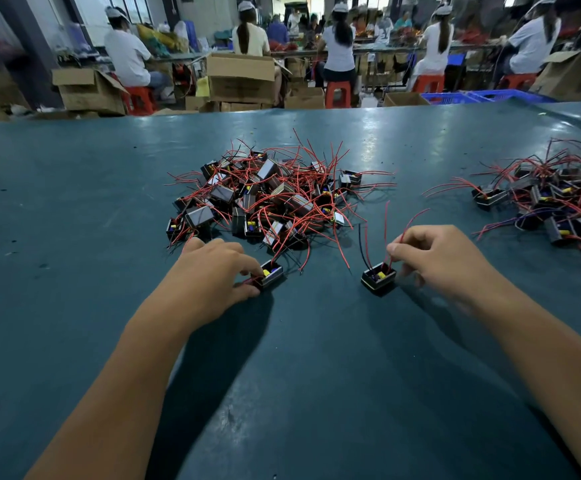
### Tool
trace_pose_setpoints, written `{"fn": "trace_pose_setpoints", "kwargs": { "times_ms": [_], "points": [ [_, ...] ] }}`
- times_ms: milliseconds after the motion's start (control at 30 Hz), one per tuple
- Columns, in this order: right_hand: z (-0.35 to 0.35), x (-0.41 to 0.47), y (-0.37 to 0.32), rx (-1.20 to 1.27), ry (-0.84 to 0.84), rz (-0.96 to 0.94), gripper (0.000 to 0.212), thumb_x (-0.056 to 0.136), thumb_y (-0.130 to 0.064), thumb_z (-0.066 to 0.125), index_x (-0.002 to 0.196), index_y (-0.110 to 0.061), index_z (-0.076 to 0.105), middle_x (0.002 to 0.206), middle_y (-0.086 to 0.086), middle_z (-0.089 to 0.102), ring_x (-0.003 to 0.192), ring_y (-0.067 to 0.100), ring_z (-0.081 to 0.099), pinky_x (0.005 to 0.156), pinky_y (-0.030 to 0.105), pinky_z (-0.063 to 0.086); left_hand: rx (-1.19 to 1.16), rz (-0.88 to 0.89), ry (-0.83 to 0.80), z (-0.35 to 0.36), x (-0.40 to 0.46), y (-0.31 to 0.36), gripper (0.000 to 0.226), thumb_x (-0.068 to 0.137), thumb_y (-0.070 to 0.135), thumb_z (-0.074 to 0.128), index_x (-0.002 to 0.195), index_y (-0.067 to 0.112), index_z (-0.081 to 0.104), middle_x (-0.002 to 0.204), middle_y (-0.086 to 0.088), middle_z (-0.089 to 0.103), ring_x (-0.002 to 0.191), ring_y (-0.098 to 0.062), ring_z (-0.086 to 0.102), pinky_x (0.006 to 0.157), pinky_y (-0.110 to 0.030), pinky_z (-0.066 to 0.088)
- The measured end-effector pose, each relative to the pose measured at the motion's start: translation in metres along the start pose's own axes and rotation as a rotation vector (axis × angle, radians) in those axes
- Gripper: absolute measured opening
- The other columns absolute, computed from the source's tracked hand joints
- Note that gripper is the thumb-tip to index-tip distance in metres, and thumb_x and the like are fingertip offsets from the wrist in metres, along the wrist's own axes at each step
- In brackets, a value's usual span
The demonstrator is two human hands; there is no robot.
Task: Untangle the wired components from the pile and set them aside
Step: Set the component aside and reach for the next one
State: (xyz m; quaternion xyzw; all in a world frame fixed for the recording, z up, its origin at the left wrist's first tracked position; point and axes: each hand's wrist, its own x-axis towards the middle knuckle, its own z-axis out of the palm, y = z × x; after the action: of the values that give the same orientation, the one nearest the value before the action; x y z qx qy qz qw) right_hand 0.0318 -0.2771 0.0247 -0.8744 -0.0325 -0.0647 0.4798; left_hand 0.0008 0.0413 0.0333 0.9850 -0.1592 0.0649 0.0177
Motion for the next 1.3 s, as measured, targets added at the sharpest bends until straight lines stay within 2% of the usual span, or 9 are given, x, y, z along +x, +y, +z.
{"fn": "trace_pose_setpoints", "kwargs": {
  "times_ms": [67, 200, 300, 433, 600, 767, 933, 1100, 1300],
  "points": [
    [0.000, 0.001, 0.000, 0.073, 0.040, 0.072, 0.022, 0.091, -0.016, 0.068, 0.072, -0.005, 0.067, 0.081, 0.018, 0.072, 0.057, 0.027, 0.064, 0.047, 0.029, 0.045, 0.019, 0.054, 0.121, -0.005, -0.001, 0.003, 0.036, 0.087, 0.054, 0.066, 0.120, 0.039, 0.066, 0.113, 0.014, 0.062, 0.110, -0.013, 0.053, 0.091, -0.034, 0.024],
    [0.001, -0.001, -0.001, 0.142, 0.011, 0.183, 0.025, 0.094, -0.014, 0.064, 0.072, -0.003, 0.064, 0.081, 0.017, 0.072, 0.055, 0.016, 0.063, 0.044, 0.026, 0.041, -0.208, 0.238, 0.750, -0.013, -0.003, 0.037, 0.011, 0.088, 0.028, 0.070, 0.093, 0.018, 0.074, 0.084, 0.007, 0.065, 0.079, -0.016, 0.059, 0.079, -0.039, 0.039],
    [0.003, -0.005, -0.006, 0.268, -0.055, 0.224, 0.020, 0.096, -0.010, 0.062, 0.078, -0.001, 0.062, 0.080, 0.019, 0.067, 0.055, 0.019, 0.061, 0.044, 0.025, 0.046, -0.586, 0.227, 0.509, 0.002, -0.002, 0.082, 0.022, 0.085, 0.034, 0.074, 0.097, 0.016, 0.068, 0.082, 0.007, 0.062, 0.070, -0.009, 0.055, 0.070, -0.032, 0.046],
    [0.010, -0.015, -0.013, 0.438, -0.263, 0.274, 0.013, 0.095, -0.009, 0.062, 0.090, 0.003, 0.063, 0.080, 0.018, 0.070, 0.060, 0.018, 0.066, 0.051, 0.023, 0.055, -0.614, 0.037, 0.110, 0.037, 0.008, 0.104, 0.056, 0.076, 0.055, 0.079, 0.115, 0.021, 0.058, 0.100, 0.009, 0.059, 0.081, -0.001, 0.050, 0.074, -0.020, 0.041],
    [0.017, -0.018, -0.012, 0.478, -0.360, 0.335, 0.016, 0.093, -0.012, 0.066, 0.085, 0.001, 0.062, 0.074, 0.015, 0.069, 0.055, 0.017, 0.066, 0.048, 0.022, 0.054, -0.617, 0.024, 0.137, 0.044, 0.017, 0.097, 0.031, 0.079, 0.039, 0.082, 0.101, 0.021, 0.068, 0.092, 0.003, 0.062, 0.074, -0.001, 0.049, 0.066, -0.014, 0.037],
    [0.019, -0.012, 0.002, 0.024, -0.162, 0.254, 0.030, 0.081, -0.028, 0.080, 0.071, -0.007, 0.061, 0.055, 0.014, 0.066, 0.045, 0.025, 0.061, 0.042, 0.027, 0.048, -0.680, -0.002, 0.117, 0.046, 0.016, 0.096, 0.028, 0.078, 0.035, 0.084, 0.097, 0.024, 0.068, 0.080, 0.012, 0.055, 0.067, 0.009, 0.048, 0.060, -0.010, 0.035],
    [0.015, -0.013, 0.000, -0.281, -0.076, 0.284, 0.057, 0.069, -0.058, 0.081, 0.097, -0.019, 0.050, 0.052, 0.005, 0.068, 0.038, 0.016, 0.060, 0.036, 0.021, 0.038, -0.672, -0.006, 0.117, 0.047, 0.016, 0.095, 0.030, 0.079, 0.039, 0.082, 0.099, 0.024, 0.068, 0.083, 0.011, 0.057, 0.068, 0.003, 0.048, 0.060, -0.012, 0.034],
    [0.015, -0.018, -0.011, -0.295, 0.193, -0.367, 0.031, 0.086, -0.035, 0.072, 0.074, -0.025, 0.045, 0.057, -0.009, 0.051, 0.055, 0.007, 0.050, 0.051, 0.015, 0.033, -0.676, 0.008, 0.100, 0.045, 0.016, 0.094, 0.031, 0.079, 0.041, 0.082, 0.100, 0.023, 0.068, 0.092, 0.007, 0.062, 0.079, -0.006, 0.054, 0.069, -0.019, 0.043],
    [0.031, -0.026, -0.013, -0.215, -0.148, -0.567, 0.019, 0.085, -0.030, 0.076, 0.096, -0.020, 0.064, 0.092, -0.011, 0.065, 0.088, 0.008, 0.063, 0.081, 0.026, 0.050, -0.673, 0.056, 0.121, 0.045, 0.012, 0.089, 0.023, 0.081, 0.036, 0.081, 0.087, 0.025, 0.062, 0.082, 0.008, 0.054, 0.069, -0.002, 0.047, 0.061, -0.014, 0.033]
  ]
}}
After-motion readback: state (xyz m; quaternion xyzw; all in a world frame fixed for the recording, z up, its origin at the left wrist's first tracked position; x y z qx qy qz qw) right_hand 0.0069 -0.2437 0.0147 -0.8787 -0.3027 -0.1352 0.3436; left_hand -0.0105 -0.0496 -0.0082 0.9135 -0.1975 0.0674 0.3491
